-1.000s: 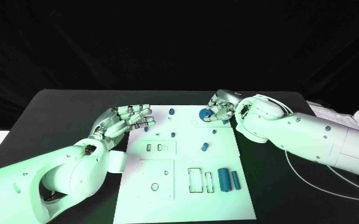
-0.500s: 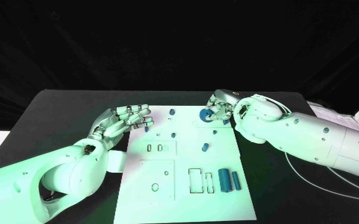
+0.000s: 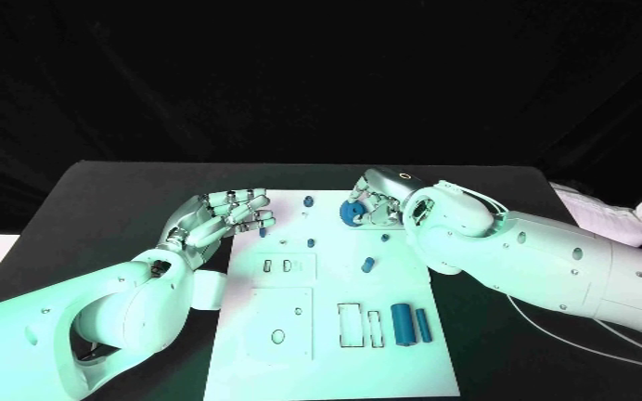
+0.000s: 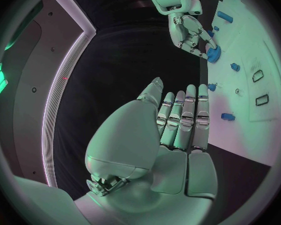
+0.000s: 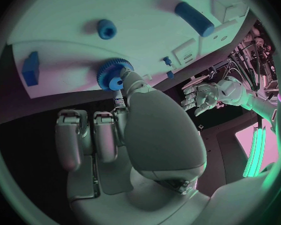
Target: Assemble the parts on the task board
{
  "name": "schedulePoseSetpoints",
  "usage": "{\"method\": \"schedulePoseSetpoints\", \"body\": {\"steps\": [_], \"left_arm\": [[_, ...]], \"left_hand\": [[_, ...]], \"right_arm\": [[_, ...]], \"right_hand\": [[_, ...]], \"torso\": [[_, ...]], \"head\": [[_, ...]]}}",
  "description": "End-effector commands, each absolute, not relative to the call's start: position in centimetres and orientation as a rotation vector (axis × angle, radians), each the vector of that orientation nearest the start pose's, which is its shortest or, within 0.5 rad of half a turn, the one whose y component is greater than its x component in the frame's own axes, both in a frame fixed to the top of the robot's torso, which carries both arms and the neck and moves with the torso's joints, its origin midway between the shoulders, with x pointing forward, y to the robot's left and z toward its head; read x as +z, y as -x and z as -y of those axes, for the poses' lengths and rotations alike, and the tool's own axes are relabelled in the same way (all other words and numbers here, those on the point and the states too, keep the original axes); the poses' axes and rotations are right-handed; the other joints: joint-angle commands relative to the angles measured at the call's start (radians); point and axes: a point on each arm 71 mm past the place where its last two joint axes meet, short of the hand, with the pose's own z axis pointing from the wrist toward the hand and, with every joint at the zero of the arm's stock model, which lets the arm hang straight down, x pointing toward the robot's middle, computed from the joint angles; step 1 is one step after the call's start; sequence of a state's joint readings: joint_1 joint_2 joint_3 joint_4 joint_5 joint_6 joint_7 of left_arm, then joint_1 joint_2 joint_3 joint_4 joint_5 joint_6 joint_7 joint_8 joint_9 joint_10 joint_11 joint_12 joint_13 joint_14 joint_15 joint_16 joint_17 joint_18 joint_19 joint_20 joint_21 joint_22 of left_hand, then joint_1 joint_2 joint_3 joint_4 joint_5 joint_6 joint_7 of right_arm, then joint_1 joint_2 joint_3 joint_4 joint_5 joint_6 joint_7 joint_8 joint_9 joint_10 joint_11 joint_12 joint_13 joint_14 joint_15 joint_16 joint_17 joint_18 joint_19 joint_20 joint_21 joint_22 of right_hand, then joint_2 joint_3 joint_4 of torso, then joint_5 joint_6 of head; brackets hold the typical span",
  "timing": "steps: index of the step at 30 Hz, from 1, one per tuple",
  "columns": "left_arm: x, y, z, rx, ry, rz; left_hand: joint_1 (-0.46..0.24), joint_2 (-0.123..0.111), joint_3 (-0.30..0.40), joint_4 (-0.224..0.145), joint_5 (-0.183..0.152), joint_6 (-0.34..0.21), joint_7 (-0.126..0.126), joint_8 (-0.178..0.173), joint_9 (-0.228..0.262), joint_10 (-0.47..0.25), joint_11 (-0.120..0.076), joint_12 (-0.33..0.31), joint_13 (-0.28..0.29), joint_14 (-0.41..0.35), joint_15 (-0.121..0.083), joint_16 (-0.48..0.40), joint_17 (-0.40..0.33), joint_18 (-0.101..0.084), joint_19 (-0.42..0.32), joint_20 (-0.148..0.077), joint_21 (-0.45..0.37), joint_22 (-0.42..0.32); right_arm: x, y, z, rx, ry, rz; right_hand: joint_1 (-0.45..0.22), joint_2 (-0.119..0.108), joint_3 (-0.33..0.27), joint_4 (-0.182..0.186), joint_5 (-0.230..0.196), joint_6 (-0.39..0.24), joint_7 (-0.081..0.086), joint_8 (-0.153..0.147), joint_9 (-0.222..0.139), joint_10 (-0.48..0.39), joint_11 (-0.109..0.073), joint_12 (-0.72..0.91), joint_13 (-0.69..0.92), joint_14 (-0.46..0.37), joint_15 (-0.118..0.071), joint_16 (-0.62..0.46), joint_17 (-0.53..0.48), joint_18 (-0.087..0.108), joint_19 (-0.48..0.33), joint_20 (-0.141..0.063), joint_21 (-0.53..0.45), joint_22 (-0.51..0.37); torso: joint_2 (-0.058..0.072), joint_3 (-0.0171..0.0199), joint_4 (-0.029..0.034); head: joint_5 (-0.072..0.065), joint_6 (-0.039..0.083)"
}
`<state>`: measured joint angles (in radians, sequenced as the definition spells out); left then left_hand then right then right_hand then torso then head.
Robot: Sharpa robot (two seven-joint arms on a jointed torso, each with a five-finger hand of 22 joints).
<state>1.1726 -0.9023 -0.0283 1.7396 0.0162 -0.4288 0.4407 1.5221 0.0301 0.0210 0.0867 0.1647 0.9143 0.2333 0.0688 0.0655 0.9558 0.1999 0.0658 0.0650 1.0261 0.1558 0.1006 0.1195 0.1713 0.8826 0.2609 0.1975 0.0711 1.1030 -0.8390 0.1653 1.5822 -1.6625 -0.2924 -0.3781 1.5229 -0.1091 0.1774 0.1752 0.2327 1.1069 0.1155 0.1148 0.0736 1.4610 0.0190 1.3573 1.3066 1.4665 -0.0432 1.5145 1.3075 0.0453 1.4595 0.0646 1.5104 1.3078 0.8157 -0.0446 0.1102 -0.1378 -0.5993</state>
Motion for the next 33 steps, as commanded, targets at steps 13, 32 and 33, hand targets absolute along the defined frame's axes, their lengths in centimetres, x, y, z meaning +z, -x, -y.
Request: {"method": "schedulePoseSetpoints", "body": {"steps": [13, 32, 33], "left_arm": [[-16.5, -44.3, -17.7, -1.652, 1.120, -1.400], [-16.5, -44.4, -17.5, -1.653, 1.120, -1.402], [-16.5, -44.4, -17.5, -1.652, 1.120, -1.402]], "left_hand": [[-0.013, -0.001, 0.007, 0.001, 0.001, -0.004, 0.017, -0.003, -0.001, -0.004, 0.001, 0.000, -0.001, 0.006, 0.000, -0.003, 0.001, 0.012, 0.007, 0.002, -0.006, -0.001], [-0.013, -0.001, 0.007, 0.001, 0.001, -0.004, 0.017, -0.003, -0.001, -0.004, 0.001, 0.000, -0.001, 0.006, 0.000, -0.003, 0.001, 0.012, 0.007, 0.002, -0.006, -0.001], [-0.013, -0.001, 0.007, 0.001, 0.001, -0.004, 0.017, -0.003, -0.001, -0.004, 0.001, 0.000, -0.001, 0.006, 0.000, -0.003, 0.001, 0.012, 0.007, 0.002, -0.007, -0.001]], "right_arm": [[-13.5, -48.2, 13.7, 0.527, 0.160, -1.406], [-14.9, -49.9, 11.1, 0.515, 0.194, -1.470], [-15.0, -49.9, 11.1, 0.515, 0.194, -1.481]], "right_hand": [[-0.043, -0.008, 0.056, -0.001, 0.019, 0.032, -0.011, -0.013, 0.003, 0.018, 0.000, 0.003, 0.085, 0.083, -0.004, 0.003, 0.157, -0.016, 0.019, 0.002, 0.010, 0.134], [-0.068, -0.022, 0.076, -0.003, 0.009, 0.026, -0.007, -0.022, 0.002, 0.015, 0.003, -0.005, 0.082, 0.082, -0.001, 0.000, 0.152, -0.016, 0.019, 0.004, 0.011, 0.136], [-0.071, -0.023, 0.077, -0.003, 0.007, 0.026, -0.007, -0.023, 0.002, 0.015, 0.004, -0.006, 0.082, 0.082, -0.001, 0.000, 0.152, -0.016, 0.019, 0.004, 0.011, 0.136]], "torso": [[0.000, -0.0014, 0.0017], [0.001, 0.0005, 0.0006], [0.001, 0.0006, -0.0001]], "head": [[0.005, 0.001], [0.025, -0.007], [0.026, -0.005]]}}
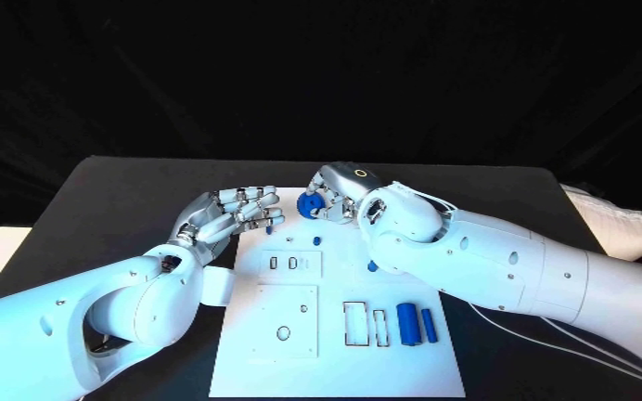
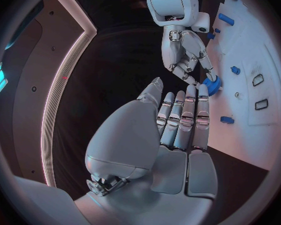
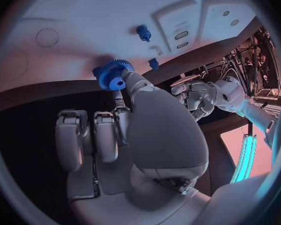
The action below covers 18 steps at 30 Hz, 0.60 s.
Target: Assemble the parts on the task board
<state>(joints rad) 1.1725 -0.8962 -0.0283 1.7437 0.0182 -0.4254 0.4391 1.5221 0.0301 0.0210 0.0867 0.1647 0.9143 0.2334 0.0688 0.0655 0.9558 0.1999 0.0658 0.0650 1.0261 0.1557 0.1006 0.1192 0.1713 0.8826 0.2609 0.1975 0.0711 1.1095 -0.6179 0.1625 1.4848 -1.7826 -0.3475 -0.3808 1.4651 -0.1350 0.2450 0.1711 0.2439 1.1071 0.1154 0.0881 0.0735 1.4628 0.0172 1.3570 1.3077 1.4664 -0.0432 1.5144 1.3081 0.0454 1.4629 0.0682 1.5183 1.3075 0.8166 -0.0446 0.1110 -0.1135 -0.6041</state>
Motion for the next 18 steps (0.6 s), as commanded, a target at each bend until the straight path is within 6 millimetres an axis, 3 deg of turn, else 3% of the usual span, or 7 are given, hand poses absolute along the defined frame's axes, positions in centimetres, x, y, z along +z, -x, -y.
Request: {"method": "schedulePoseSetpoints", "body": {"steps": [1, 18], "left_arm": [[-16.53, -44.37, -17.54, -1.652, 1.120, -1.402], [-16.56, -44.41, -17.51, -1.651, 1.121, -1.403]], "left_hand": [[-0.013, -0.001, 0.008, 0.000, 0.001, -0.004, 0.017, -0.003, -0.001, -0.004, 0.001, 0.000, -0.001, 0.006, -0.001, -0.003, 0.001, 0.012, 0.008, 0.002, -0.007, -0.001], [-0.013, -0.002, 0.009, 0.000, 0.001, -0.004, 0.017, -0.003, -0.001, -0.004, 0.001, 0.000, -0.001, 0.006, -0.001, -0.003, 0.001, 0.012, 0.008, 0.002, -0.007, -0.001]], "right_arm": [[-15.13, -49.98, 11.06, 0.515, 0.193, -1.488], [-15.63, -50.16, 10.87, 0.521, 0.190, -1.520]], "right_hand": [[-0.014, 0.002, 0.010, 0.001, -0.005, 0.026, -0.007, 0.003, 0.002, 0.014, 0.006, -0.005, 0.081, 0.082, 0.000, 0.000, 0.151, -0.016, 0.016, 0.001, 0.003, 0.136], [-0.050, -0.015, 0.017, 0.005, -0.015, -0.002, 0.005, -0.020, -0.003, 0.006, 0.015, -0.024, 0.070, 0.080, 0.007, -0.005, 0.141, -0.016, 0.014, 0.006, 0.002, 0.135]], "torso": [[0.000, 0.0007, -0.0017], [0.000, 0.0005, -0.0014]], "head": [[0.002, 0.002], [0.002, -0.004]]}}
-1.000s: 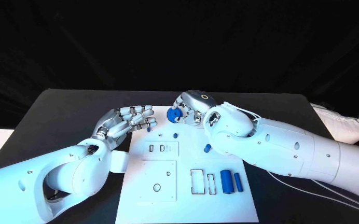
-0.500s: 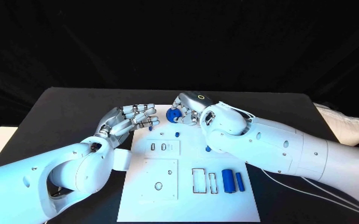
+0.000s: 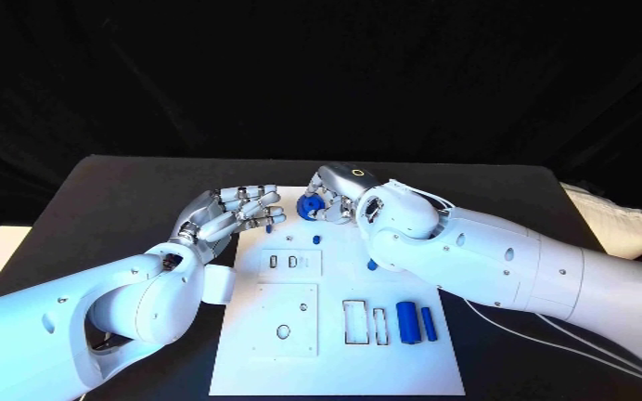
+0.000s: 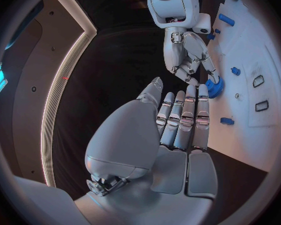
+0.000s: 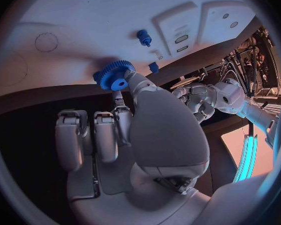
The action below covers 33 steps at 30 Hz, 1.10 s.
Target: Assemble the parts on the task board
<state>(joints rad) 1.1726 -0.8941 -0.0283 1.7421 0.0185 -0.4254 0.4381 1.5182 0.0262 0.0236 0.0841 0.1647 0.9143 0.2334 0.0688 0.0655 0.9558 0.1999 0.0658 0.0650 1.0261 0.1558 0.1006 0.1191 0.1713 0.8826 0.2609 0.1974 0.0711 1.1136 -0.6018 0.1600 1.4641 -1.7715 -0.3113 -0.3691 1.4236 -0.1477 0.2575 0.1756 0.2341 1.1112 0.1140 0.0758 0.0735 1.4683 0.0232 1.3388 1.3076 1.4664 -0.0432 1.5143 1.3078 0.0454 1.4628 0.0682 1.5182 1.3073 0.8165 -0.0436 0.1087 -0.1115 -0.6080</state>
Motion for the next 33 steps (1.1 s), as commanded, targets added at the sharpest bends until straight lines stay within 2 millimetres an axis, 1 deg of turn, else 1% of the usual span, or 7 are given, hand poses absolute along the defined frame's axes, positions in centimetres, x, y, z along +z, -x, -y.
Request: {"method": "schedulePoseSetpoints", "body": {"steps": [1, 16, 22, 24, 26, 29, 33], "left_arm": [[-16.56, -44.41, -17.51, -1.651, 1.121, -1.403], [-16.57, -44.44, -17.55, -1.649, 1.122, -1.403], [-16.58, -44.45, -17.58, -1.648, 1.122, -1.403], [-16.59, -44.45, -17.59, -1.648, 1.123, -1.404], [-16.59, -44.45, -17.58, -1.648, 1.123, -1.404], [-16.59, -44.45, -17.58, -1.647, 1.123, -1.404], [-16.61, -44.49, -17.60, -1.644, 1.124, -1.403]], "left_hand": [[-0.009, 0.002, 0.006, 0.002, 0.001, -0.004, 0.017, -0.003, -0.001, -0.004, 0.001, 0.000, -0.001, 0.006, -0.001, -0.003, 0.002, 0.012, 0.008, 0.002, -0.007, -0.001], [-0.009, 0.002, 0.006, 0.002, 0.001, -0.004, 0.017, -0.003, -0.001, -0.004, 0.001, 0.000, -0.001, 0.006, -0.001, -0.003, 0.002, 0.012, 0.008, 0.002, -0.007, -0.001], [-0.009, 0.002, 0.006, 0.002, 0.001, -0.004, 0.017, -0.003, -0.001, -0.004, 0.001, 0.000, -0.001, 0.006, -0.001, -0.003, 0.002, 0.012, 0.008, 0.002, -0.007, -0.001], [-0.009, 0.001, 0.008, 0.000, 0.001, -0.004, 0.017, -0.003, -0.001, -0.004, 0.001, 0.000, -0.001, 0.006, -0.001, -0.003, 0.002, 0.012, 0.008, 0.002, -0.007, -0.001], [-0.009, 0.001, 0.008, 0.000, 0.001, -0.004, 0.017, -0.003, -0.001, -0.004, 0.001, 0.000, -0.001, 0.006, -0.001, -0.003, 0.002, 0.012, 0.008, 0.002, -0.007, -0.001], [-0.009, 0.001, 0.008, 0.000, 0.001, -0.004, 0.017, -0.003, -0.001, -0.004, 0.001, 0.000, -0.001, 0.006, -0.001, -0.003, 0.002, 0.012, 0.008, 0.002, -0.007, -0.001], [-0.010, 0.001, 0.008, 0.000, 0.001, -0.004, 0.017, -0.003, -0.001, -0.004, 0.001, 0.000, -0.001, 0.006, -0.001, -0.003, 0.002, 0.012, 0.008, 0.002, -0.007, -0.001]], "right_arm": [[-15.63, -50.17, 10.88, 0.521, 0.190, -1.519], [-15.78, -50.17, 11.03, 0.516, 0.187, -1.521], [-15.72, -50.19, 11.07, 0.518, 0.175, -1.509], [-15.72, -50.24, 11.14, 0.517, 0.168, -1.506], [-15.74, -50.29, 11.22, 0.518, 0.162, -1.505], [-15.81, -50.33, 11.28, 0.518, 0.159, -1.509], [-15.93, -50.35, 11.30, 0.516, 0.160, -1.522]], "right_hand": [[-0.012, -0.003, 0.005, 0.001, -0.007, -0.010, 0.007, -0.010, -0.004, 0.000, 0.010, -0.006, 0.070, 0.080, 0.008, -0.006, 0.141, -0.016, 0.014, 0.007, 0.002, 0.135], [-0.035, -0.012, 0.000, 0.006, -0.012, -0.012, 0.009, -0.010, -0.002, -0.003, 0.013, -0.015, 0.065, 0.079, 0.011, -0.009, 0.136, -0.015, 0.013, 0.012, 0.001, 0.134], [-0.051, -0.020, -0.004, 0.010, -0.024, -0.062, 0.021, -0.016, -0.008, -0.027, 0.023, -0.066, 0.028, 0.076, 0.019, -0.016, 0.123, -0.013, 0.005, 0.018, -0.003, 0.124], [-0.064, -0.029, -0.018, 0.018, -0.083, -0.108, 0.028, -0.016, -0.010, -0.045, 0.029, -0.105, 0.000, 0.074, 0.025, -0.022, 0.113, -0.011, -0.002, 0.023, -0.007, 0.116], [-0.078, -0.039, -0.045, 0.035, -0.102, -0.170, 0.034, -0.015, -0.012, -0.058, 0.036, -0.133, -0.021, 0.073, 0.030, -0.024, 0.110, -0.010, -0.004, 0.028, -0.009, 0.112], [-0.089, -0.036, -0.090, 0.072, -0.092, -0.185, 0.038, -0.013, -0.008, -0.063, 0.040, -0.148, -0.032, 0.073, 0.034, -0.026, 0.108, -0.009, -0.007, 0.034, -0.011, 0.109], [-0.136, -0.007, -0.121, 0.115, -0.038, -0.131, 0.032, 0.006, 0.001, -0.067, 0.036, -0.162, -0.042, 0.072, 0.032, -0.028, 0.104, -0.008, -0.011, 0.034, -0.014, 0.103]], "torso": [[0.000, -0.0007, 0.0014], [0.000, -0.0005, 0.0009], [0.000, -0.0003, 0.0018], [0.000, -0.0003, 0.0010], [0.000, -0.0007, 0.0001], [0.000, -0.0003, 0.0006], [0.000, 0.0001, 0.0013]], "head": [[-0.001, -0.001], [-0.001, -0.002], [-0.002, -0.002], [-0.002, -0.001], [-0.002, 0.000], [-0.002, -0.001], [-0.002, -0.002]]}}
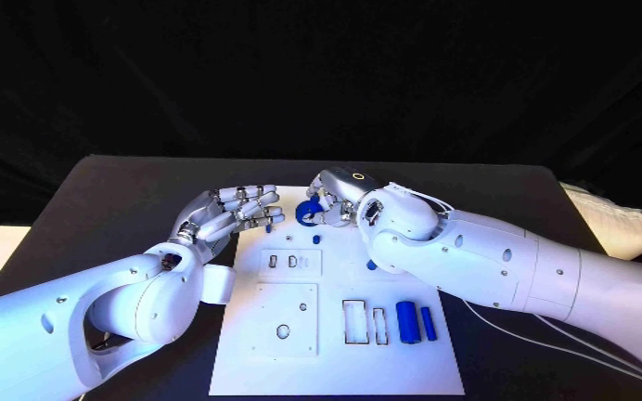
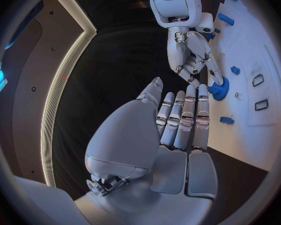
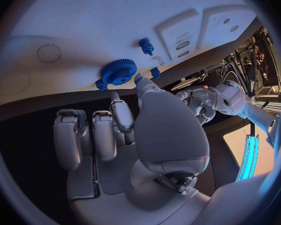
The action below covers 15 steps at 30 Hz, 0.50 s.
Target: Assemble the parts on the task board
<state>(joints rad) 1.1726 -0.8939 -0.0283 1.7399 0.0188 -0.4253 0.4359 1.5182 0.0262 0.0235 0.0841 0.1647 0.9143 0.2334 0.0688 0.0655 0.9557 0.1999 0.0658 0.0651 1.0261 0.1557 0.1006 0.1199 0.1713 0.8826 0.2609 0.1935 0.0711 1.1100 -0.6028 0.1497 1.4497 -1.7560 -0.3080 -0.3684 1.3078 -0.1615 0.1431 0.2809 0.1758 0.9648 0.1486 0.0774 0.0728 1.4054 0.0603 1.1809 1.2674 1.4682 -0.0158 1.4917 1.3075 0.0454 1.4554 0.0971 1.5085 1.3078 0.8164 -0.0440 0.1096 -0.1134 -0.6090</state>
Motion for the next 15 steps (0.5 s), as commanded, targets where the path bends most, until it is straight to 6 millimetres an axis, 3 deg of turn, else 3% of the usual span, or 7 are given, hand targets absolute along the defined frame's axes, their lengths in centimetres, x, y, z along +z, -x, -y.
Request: {"method": "schedulePoseSetpoints", "body": {"steps": [1, 9, 15], "left_arm": [[-16.6, -44.5, -17.6, -1.643, 1.124, -1.403], [-16.6, -44.5, -17.7, -1.641, 1.125, -1.402], [-16.6, -44.6, -17.9, -1.637, 1.126, -1.400]], "left_hand": [[-0.010, 0.001, 0.008, 0.000, 0.001, -0.004, 0.017, -0.004, -0.001, -0.004, 0.001, 0.000, -0.001, 0.006, -0.001, -0.003, 0.001, 0.012, 0.008, 0.002, -0.003, -0.001], [-0.010, 0.001, 0.008, 0.000, 0.001, -0.004, 0.017, -0.004, -0.001, -0.004, 0.001, 0.000, -0.001, 0.006, -0.001, -0.004, 0.001, 0.012, 0.008, 0.002, -0.003, -0.001], [-0.010, 0.001, 0.008, 0.000, 0.001, -0.004, 0.017, -0.004, -0.001, -0.004, 0.001, 0.000, -0.001, 0.006, -0.001, -0.004, 0.001, 0.012, 0.008, 0.002, -0.003, -0.001]], "right_arm": [[-16.0, -50.4, 11.3, 0.516, 0.160, -1.527], [-15.8, -50.3, 11.7, 0.532, 0.123, -1.509], [-14.8, -49.6, 13.8, 0.635, 0.036, -1.405]], "right_hand": [[-0.031, 0.013, -0.010, 0.011, 0.030, 0.019, -0.004, 0.004, 0.001, -0.003, -0.002, -0.003, -0.001, 0.071, 0.004, -0.005, 0.106, -0.008, -0.003, 0.004, -0.005, 0.103], [-0.055, 0.042, -0.012, 0.007, 0.094, 0.043, -0.011, 0.003, 0.000, 0.006, -0.009, 0.011, 0.010, 0.074, -0.002, 0.002, 0.118, -0.010, 0.004, -0.001, -0.002, 0.112], [-0.017, 0.038, 0.000, -0.009, 0.107, 0.040, -0.011, -0.007, -0.004, 0.008, -0.010, 0.013, 0.012, 0.074, -0.004, 0.002, 0.118, -0.010, 0.006, -0.004, 0.000, 0.115]], "torso": [[0.000, 0.0003, 0.0005], [0.001, 0.0007, -0.0001], [-0.002, 0.0015, -0.0038]], "head": [[0.000, -0.001], [-0.001, 0.000], [-0.005, 0.005]]}}
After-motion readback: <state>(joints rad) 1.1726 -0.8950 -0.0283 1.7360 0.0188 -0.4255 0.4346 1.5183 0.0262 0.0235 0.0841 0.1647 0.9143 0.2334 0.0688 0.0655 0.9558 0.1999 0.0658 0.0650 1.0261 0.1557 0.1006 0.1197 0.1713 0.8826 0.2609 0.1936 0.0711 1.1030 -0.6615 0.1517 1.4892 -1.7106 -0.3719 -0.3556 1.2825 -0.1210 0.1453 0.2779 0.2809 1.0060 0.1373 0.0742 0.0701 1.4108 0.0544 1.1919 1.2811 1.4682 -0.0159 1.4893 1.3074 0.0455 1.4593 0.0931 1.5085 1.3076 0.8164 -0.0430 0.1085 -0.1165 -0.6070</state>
